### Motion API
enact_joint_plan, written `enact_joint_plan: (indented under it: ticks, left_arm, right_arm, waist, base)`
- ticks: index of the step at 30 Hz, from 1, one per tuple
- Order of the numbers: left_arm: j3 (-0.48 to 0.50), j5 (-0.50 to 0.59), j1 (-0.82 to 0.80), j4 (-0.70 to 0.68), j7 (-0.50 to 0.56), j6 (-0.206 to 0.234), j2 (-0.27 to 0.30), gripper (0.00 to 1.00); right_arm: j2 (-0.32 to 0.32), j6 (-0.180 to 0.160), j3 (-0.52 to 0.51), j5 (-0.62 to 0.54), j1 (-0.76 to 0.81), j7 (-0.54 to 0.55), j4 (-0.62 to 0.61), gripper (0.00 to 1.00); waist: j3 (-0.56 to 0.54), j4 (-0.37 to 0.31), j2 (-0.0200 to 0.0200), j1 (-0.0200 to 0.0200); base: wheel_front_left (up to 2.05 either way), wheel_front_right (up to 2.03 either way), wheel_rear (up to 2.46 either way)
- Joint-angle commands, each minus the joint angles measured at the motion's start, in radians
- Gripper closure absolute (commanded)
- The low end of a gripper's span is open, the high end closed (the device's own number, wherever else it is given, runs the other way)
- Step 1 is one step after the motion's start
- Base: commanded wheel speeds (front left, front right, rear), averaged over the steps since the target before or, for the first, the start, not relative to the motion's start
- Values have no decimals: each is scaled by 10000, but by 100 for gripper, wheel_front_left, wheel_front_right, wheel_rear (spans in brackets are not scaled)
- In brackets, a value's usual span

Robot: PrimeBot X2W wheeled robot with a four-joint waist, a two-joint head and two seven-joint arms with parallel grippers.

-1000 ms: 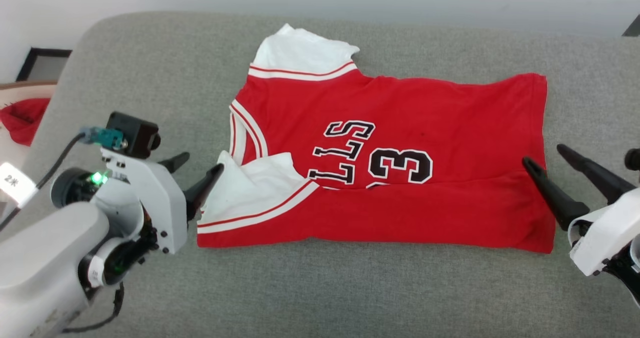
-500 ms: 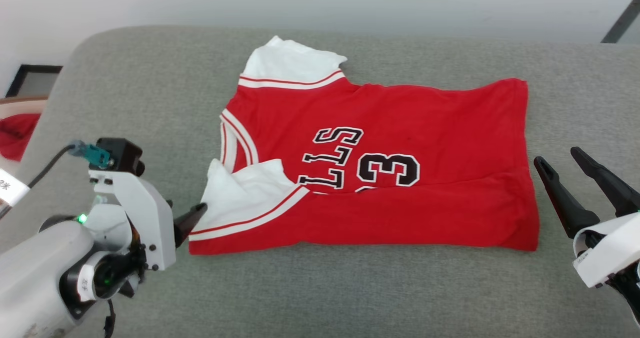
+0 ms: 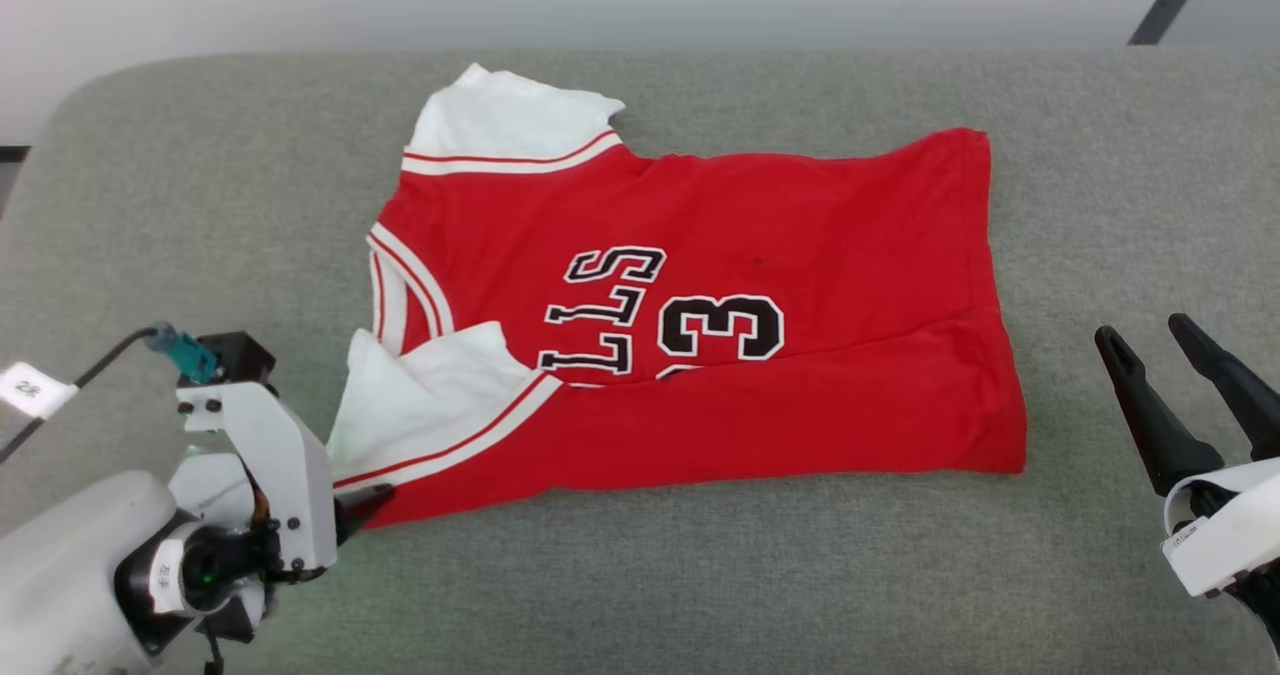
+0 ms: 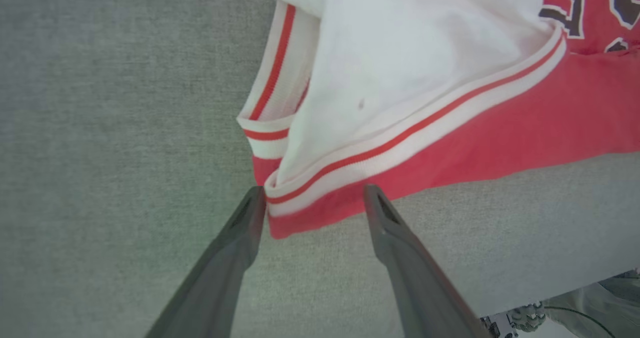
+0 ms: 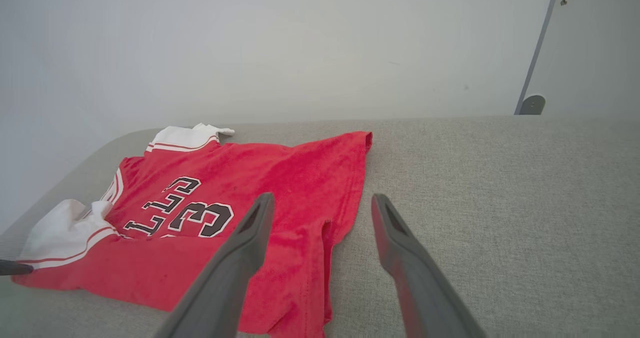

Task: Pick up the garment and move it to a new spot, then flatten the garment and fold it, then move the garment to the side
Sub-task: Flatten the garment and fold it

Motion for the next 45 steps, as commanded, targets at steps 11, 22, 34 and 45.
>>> enact_joint_plan:
  ticks: [11,22,34,45]
  left_arm:
    - [25,-455,319,1586,132,-799,-859,100]
    - [40,-304,12,2178,117,-1182,-1351,100]
    - [106,-19,-478,2298,3,-1323,-1858,100]
    - [139,5,-658,2691,19,-1451,-2195,100]
  right_arm:
    - [379,-7,-160,120,391,650,-246,0]
    - [521,-7,-171,97,292,2424,-127,0]
    - [637,-7,132,-514,-667,3883,937,0]
    - [810,-8,707,-585,-1272,5448,2484,59]
  waist:
    - [346,-304,0,0]
    - [496,-80,0,0]
    - [1020,358,0,0]
    - [1257,558,0,0]
  base:
    - [0,0,0]
    - [0,0,0]
    - [0,0,0]
    - [0,0,0]
